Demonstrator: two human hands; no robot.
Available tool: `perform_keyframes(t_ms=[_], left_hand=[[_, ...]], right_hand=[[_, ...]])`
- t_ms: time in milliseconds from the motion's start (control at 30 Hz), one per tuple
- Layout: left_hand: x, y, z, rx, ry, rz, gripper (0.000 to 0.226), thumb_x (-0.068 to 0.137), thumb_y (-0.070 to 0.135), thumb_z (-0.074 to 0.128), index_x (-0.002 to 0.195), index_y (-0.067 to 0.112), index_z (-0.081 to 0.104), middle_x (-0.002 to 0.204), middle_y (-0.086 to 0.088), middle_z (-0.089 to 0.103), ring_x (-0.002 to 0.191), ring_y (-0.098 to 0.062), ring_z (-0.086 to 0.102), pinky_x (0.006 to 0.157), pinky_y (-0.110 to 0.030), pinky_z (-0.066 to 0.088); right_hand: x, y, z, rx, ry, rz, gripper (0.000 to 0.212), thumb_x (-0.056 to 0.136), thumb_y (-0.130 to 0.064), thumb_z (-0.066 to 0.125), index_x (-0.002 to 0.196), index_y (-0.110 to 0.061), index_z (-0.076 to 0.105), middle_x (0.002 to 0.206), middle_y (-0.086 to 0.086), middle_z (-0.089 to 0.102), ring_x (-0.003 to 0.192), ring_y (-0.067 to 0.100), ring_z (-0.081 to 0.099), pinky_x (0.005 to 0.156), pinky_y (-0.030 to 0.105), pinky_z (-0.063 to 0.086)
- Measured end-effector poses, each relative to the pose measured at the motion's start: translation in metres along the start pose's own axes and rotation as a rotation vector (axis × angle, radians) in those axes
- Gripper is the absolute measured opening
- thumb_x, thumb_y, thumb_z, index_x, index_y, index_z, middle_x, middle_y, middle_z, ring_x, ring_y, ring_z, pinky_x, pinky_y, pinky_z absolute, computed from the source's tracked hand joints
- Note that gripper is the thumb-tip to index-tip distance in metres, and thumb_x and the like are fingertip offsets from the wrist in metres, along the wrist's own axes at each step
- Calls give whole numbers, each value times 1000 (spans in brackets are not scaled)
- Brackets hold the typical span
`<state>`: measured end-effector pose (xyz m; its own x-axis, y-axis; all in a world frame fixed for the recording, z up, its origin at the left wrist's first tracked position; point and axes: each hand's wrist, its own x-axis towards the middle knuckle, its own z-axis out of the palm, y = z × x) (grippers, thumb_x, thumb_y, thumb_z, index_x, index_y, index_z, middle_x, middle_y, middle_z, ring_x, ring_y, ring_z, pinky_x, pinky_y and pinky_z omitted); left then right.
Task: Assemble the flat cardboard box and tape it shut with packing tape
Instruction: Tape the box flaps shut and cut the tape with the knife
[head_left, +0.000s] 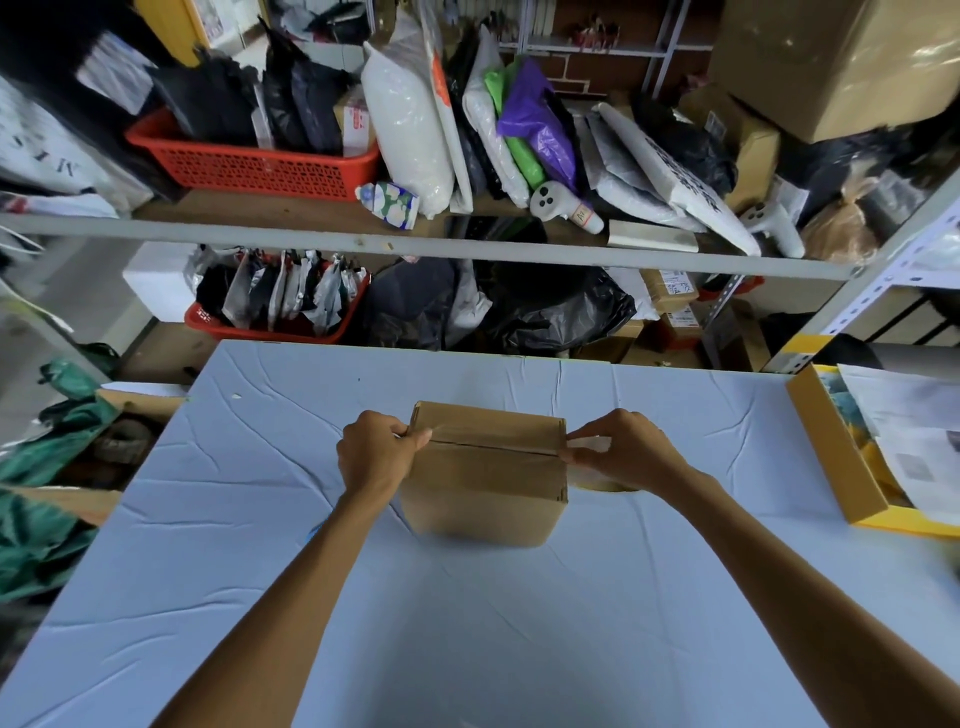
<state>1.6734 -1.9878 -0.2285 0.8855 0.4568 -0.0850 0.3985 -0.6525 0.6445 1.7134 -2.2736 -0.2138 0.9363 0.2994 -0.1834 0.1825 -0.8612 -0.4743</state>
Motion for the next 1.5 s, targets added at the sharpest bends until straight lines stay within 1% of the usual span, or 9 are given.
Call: perform_keyframes(t_ms=[200, 400, 533, 700, 900, 1033, 1167, 1333, 1500], left_hand=[[10, -5, -1, -4, 2, -57, 37, 77, 39, 75, 64, 5, 70, 61, -9, 67, 57, -22, 55, 58, -28, 35], [13, -4, 0, 39, 20, -47, 31, 76, 37, 76, 62, 9, 70, 61, -4, 65, 56, -17, 51, 62, -28, 36], [15, -5, 1, 65, 28, -35, 34, 78, 37, 74, 66, 5, 70, 65, -10, 68, 58, -22, 51, 61, -29, 38], [28, 3, 1, 86, 9, -27, 31, 78, 36, 74, 65, 8, 70, 65, -7, 67, 68, -30, 59, 64, -31, 41], [45, 15, 10, 130, -18, 38, 22, 77, 33, 76, 68, 13, 74, 74, -9, 71, 78, -34, 63, 67, -33, 46], [58, 22, 13, 141, -46, 38, 18, 76, 31, 78, 80, 13, 76, 88, -11, 73, 89, -36, 64, 74, -36, 48], [65, 24, 11, 111, -79, 96, 29, 80, 34, 74, 97, 11, 73, 98, -12, 73, 98, -35, 64, 78, -36, 46], [23, 41, 21, -6, -57, 331, 67, 72, 48, 75, 128, 17, 56, 126, -11, 55, 117, -29, 48, 93, -39, 43], [-22, 40, 51, 15, -355, 407, 101, 52, 71, 75, 138, 30, 43, 145, 4, 30, 135, -14, 30, 108, -38, 35]], right_hand=[[-1, 15, -14, 179, -28, -97, 16, 88, -22, 66, 98, -14, 76, 99, 2, 74, 91, 18, 68, 86, 35, 55], [4, 30, 6, -48, -95, 148, 37, 79, -55, 66, 90, -20, 76, 88, -6, 65, 82, 18, 61, 63, 27, 44], [-2, 35, 0, 172, -112, 64, 24, 81, -50, 62, 91, -32, 75, 97, -9, 71, 91, 14, 65, 81, 30, 51], [-13, 43, -3, 347, -202, 19, 20, 88, -20, 64, 107, -22, 71, 98, 3, 72, 88, 19, 65, 81, 34, 51], [-16, 48, 24, 328, -238, 138, 22, 88, -27, 65, 109, -22, 71, 102, 13, 71, 93, 31, 64, 81, 36, 49], [-13, 48, 31, 289, -245, 279, 41, 79, -41, 74, 116, -24, 67, 118, -2, 61, 102, 19, 59, 85, 27, 42], [-16, 42, 28, 438, -269, 218, 15, 87, -31, 67, 100, -28, 74, 106, -7, 70, 98, 16, 63, 84, 23, 44], [-20, 23, 40, 568, -191, 182, 12, 87, -19, 66, 90, -16, 78, 98, -3, 74, 98, 15, 66, 90, 27, 45], [-20, 15, 44, 652, -134, 177, 10, 84, -12, 69, 89, -9, 77, 96, 3, 75, 96, 17, 67, 89, 28, 46]])
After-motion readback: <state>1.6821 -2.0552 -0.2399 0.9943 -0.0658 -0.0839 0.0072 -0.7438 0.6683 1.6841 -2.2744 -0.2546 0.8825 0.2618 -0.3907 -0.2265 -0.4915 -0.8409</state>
